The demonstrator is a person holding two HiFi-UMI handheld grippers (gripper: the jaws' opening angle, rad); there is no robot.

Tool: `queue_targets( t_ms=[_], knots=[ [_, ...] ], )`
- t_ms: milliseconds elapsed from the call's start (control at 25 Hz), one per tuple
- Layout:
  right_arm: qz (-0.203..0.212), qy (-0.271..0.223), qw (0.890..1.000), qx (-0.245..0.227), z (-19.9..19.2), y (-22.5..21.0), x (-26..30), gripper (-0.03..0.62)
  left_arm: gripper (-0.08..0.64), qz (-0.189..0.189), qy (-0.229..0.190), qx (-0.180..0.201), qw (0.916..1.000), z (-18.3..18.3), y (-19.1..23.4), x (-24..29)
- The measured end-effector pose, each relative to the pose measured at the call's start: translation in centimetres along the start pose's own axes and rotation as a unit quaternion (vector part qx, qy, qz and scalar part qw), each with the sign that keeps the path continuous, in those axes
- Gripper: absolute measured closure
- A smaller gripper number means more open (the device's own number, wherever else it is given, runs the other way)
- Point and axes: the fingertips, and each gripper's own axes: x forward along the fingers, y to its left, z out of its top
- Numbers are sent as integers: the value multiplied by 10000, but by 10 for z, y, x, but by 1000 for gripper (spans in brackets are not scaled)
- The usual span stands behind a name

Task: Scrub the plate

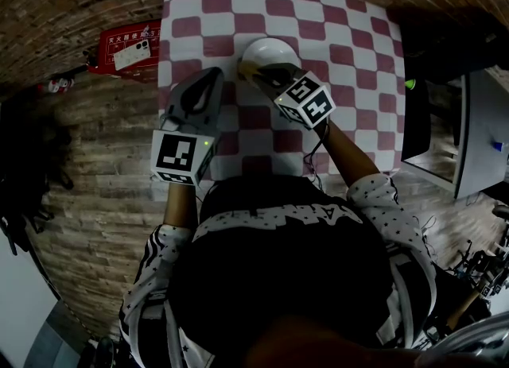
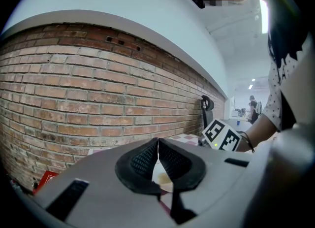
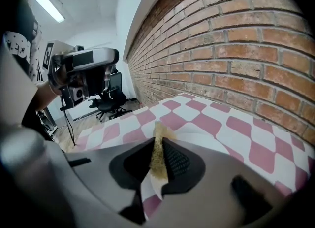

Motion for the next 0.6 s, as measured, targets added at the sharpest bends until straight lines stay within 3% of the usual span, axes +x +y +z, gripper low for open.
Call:
queue_targets(
  t_ms=[600],
  knots=[
    [-483, -65, 9988, 38, 9, -68, -3, 538, 546, 140, 146, -33, 9998, -6, 7, 11]
  ],
)
